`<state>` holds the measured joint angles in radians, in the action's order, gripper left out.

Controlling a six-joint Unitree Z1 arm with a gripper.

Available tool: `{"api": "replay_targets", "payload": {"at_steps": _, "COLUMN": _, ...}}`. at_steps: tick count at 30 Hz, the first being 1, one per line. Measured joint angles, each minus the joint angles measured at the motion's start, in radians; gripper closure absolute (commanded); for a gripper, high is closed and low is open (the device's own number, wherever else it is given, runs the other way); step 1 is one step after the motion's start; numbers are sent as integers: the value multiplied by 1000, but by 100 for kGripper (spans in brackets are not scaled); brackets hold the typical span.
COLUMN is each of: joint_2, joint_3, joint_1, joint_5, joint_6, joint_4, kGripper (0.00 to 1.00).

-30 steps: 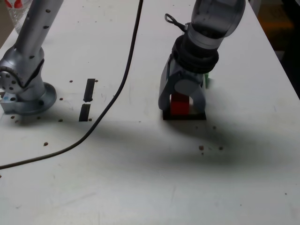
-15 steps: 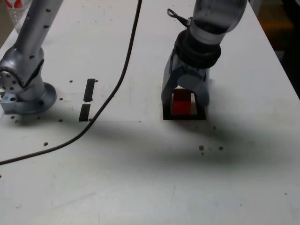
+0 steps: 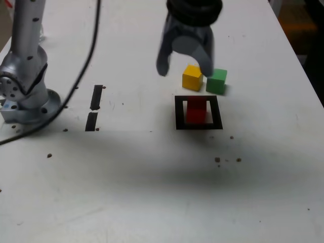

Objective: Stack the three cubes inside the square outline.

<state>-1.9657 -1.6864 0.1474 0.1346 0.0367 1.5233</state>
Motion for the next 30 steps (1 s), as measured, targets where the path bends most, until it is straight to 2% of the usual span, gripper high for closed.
{"api": "replay_targets", "payload": {"at_steps": 6, "joint_2": 19, "joint_3": 20, "joint_1": -22, "joint_5": 2, "joint_6": -46, "joint_4": 4, "kGripper": 20}}
{"api": "replay_targets", "payload": {"at_steps": 11, "joint_2": 18, "joint_3": 32, "joint_1": -53, "joint_5": -14, "joint_6": -132, "joint_4": 0, "kGripper": 20}}
{"api": "replay_targets", "payload": {"at_steps": 19, "joint_2": -40, "joint_3": 33, "joint_1": -102, "joint_5": -21, "joint_6": -244, "joint_4": -30, "kGripper": 21}}
{"api": "replay_targets", "payload": {"at_steps": 23, "joint_2": -72, "joint_3": 33, "joint_1": -142, "joint_5": -14, "joint_6": -323, "joint_4": -61, "kGripper": 21}}
{"api": "replay_targets", "payload": {"at_steps": 30, "joint_2": -90, "joint_3": 55, "joint_1": -177, "joint_5": 1, "joint_6": -366, "joint_4": -94, "kGripper": 21}}
